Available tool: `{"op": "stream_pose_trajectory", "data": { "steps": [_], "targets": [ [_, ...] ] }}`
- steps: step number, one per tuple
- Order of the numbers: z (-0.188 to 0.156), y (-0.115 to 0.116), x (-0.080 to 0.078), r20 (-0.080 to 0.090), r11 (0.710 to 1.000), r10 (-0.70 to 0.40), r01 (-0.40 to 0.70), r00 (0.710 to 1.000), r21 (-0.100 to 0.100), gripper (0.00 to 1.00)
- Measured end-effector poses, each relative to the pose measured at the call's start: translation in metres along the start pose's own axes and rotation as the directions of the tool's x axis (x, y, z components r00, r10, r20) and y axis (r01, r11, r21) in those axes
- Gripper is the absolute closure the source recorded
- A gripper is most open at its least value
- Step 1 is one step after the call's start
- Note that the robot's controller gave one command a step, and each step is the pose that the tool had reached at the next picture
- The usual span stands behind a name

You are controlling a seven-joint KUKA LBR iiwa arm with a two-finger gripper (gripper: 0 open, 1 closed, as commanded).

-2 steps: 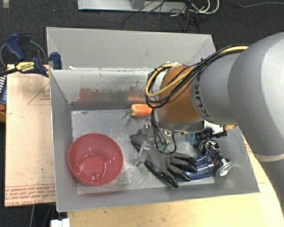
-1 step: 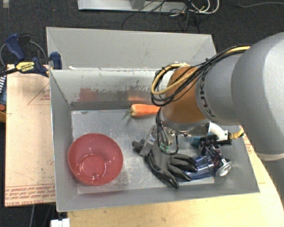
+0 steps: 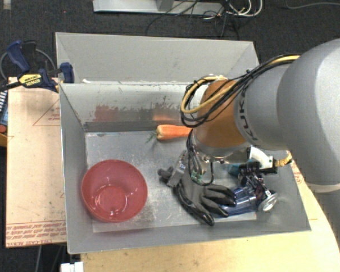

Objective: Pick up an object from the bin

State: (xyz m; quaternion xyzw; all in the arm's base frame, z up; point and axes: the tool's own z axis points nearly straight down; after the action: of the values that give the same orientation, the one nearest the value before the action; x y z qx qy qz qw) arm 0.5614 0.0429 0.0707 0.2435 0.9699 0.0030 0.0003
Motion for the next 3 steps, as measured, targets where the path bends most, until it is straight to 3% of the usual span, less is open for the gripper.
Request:
{"op": "stream_pose_trajectory", "data": {
  "steps": [2,3],
  "targets": [
    [-0.024,-0.001,0.002,-0.004,1.0,-0.001,0.001,1.0,0.003,1.0],
    [-0.036,0.0,0.0,0.001,1.0,-0.001,0.001,1.0,0.0,1.0]
  ]
}}
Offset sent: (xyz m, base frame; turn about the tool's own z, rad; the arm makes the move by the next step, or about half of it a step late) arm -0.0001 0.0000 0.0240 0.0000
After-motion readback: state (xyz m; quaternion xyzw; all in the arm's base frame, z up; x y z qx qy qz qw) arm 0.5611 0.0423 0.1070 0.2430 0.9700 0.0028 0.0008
